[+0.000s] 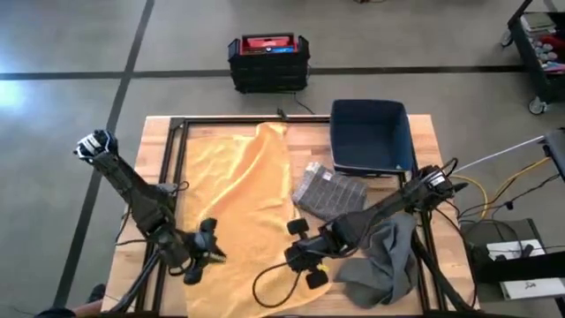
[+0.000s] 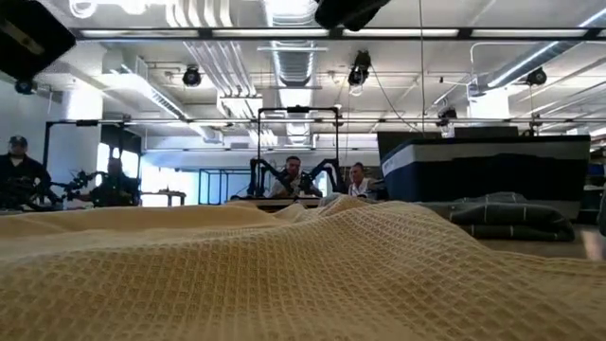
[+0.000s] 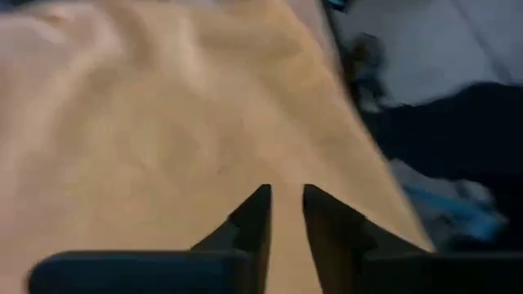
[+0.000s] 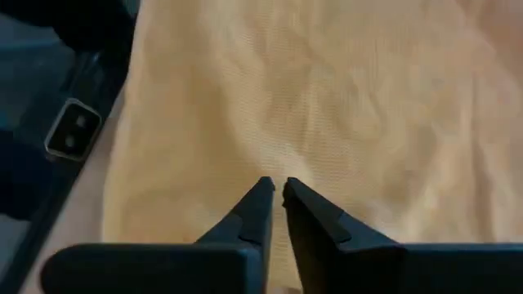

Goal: Fold towel
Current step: Fold the yellow kitchen towel

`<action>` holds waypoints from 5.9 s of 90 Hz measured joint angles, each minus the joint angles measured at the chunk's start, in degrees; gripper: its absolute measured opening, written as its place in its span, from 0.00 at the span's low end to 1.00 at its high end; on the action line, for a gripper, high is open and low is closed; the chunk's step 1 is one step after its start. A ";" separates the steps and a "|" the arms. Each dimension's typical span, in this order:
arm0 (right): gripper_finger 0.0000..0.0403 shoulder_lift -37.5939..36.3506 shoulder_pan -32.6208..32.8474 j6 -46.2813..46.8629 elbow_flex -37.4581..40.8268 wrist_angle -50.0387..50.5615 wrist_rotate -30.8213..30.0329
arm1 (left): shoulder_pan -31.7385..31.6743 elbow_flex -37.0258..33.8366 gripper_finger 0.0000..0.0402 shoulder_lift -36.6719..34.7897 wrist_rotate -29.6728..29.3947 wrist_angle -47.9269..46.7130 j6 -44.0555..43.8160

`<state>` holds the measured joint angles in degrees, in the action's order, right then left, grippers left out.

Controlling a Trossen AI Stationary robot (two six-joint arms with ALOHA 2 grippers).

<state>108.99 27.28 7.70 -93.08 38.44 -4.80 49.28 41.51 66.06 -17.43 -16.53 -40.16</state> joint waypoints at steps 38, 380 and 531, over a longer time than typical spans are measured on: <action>0.53 6.24 11.69 11.30 0.04 -0.16 0.78 | 9.81 21.94 0.49 28.19 6.26 -17.53 -9.72; 0.00 21.54 25.44 43.99 -39.69 38.18 -11.12 | 21.19 51.20 0.00 43.43 -1.23 -18.64 -25.49; 0.00 19.08 3.83 24.40 -41.53 45.34 -24.19 | 15.14 52.22 0.00 31.56 -13.63 -73.27 -35.88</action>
<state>128.07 31.11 32.10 -134.61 83.78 -28.99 64.42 93.73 97.61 -31.05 -89.80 -76.04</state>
